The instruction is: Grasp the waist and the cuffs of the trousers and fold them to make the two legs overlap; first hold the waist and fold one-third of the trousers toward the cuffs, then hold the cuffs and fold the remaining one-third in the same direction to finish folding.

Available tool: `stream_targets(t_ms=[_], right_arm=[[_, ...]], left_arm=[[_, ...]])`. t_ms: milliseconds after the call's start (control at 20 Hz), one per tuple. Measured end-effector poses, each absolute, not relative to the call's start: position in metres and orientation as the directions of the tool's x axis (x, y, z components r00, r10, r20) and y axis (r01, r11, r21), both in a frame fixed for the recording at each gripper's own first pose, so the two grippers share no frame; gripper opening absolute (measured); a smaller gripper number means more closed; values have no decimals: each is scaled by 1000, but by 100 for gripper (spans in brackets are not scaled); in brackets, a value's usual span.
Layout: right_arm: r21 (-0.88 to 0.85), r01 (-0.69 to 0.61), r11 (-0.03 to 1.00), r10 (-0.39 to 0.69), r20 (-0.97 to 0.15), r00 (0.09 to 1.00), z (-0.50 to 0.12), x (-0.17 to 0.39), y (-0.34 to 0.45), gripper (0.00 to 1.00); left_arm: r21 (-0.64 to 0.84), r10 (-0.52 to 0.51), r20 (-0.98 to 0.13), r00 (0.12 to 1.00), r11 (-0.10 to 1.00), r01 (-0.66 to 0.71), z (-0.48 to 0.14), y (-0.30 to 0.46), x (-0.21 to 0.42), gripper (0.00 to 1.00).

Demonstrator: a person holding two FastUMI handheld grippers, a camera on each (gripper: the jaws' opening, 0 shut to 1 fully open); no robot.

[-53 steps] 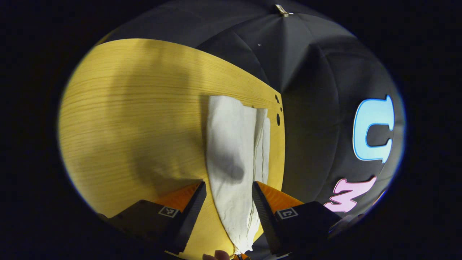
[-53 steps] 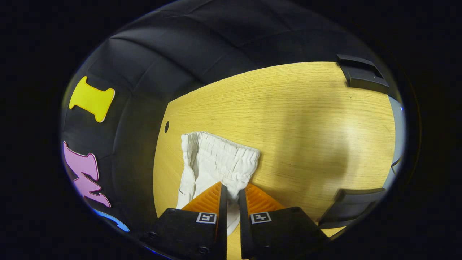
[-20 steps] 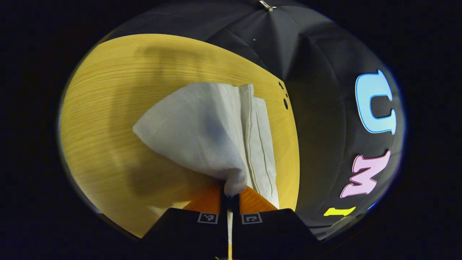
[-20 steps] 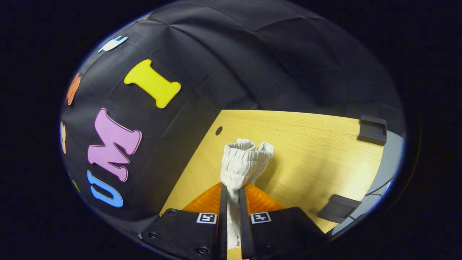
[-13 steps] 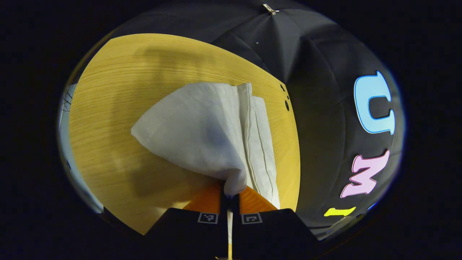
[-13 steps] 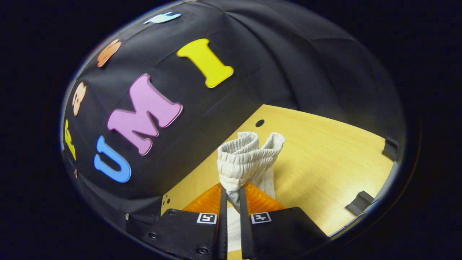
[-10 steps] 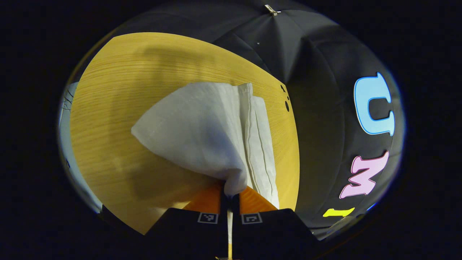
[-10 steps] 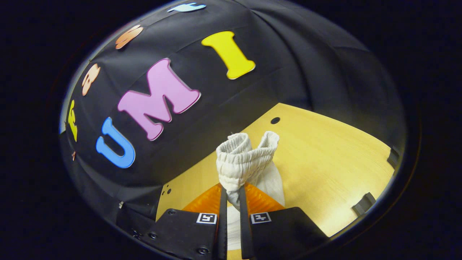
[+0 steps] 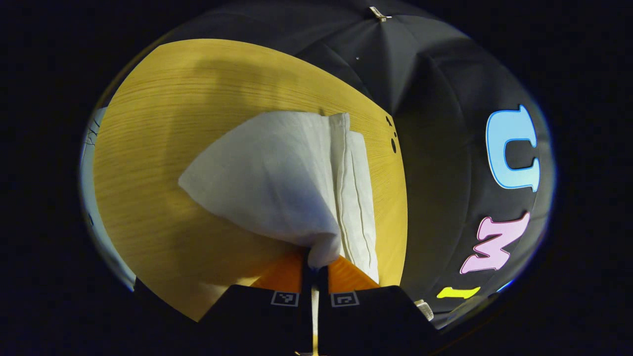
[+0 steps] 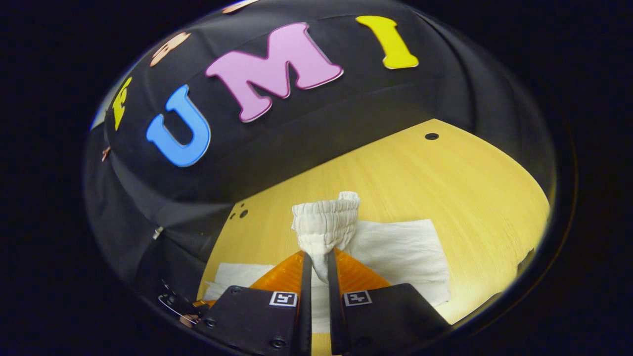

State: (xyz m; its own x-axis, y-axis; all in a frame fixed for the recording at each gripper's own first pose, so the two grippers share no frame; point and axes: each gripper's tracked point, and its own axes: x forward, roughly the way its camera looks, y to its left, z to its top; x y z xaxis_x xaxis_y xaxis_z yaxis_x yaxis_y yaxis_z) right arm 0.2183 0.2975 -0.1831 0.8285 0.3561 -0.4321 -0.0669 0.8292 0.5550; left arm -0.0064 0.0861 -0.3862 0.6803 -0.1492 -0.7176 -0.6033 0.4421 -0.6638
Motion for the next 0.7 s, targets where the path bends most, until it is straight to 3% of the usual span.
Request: stream_targets(t_ms=[350, 550, 650, 700], right_arm=[[394, -275, 877, 459, -519, 721, -220, 183, 376, 19], [357, -392, 848, 529, -603, 597, -253, 145, 415, 19], [420, -425, 802, 595, -614, 518, -260, 122, 437, 28], [509, -428, 747, 665, -580, 471, -252, 112, 452, 39]], left_arm=[[-670, -159, -714, 682, 438, -599, -386, 87, -6, 9], [-679, -160, -708, 688, 422, -600, -386, 88, -4, 9], [-684, -159, -704, 692, 415, -600, -386, 87, -5, 9], [-684, -159, -703, 693, 415, -599, -386, 87, -5, 9]])
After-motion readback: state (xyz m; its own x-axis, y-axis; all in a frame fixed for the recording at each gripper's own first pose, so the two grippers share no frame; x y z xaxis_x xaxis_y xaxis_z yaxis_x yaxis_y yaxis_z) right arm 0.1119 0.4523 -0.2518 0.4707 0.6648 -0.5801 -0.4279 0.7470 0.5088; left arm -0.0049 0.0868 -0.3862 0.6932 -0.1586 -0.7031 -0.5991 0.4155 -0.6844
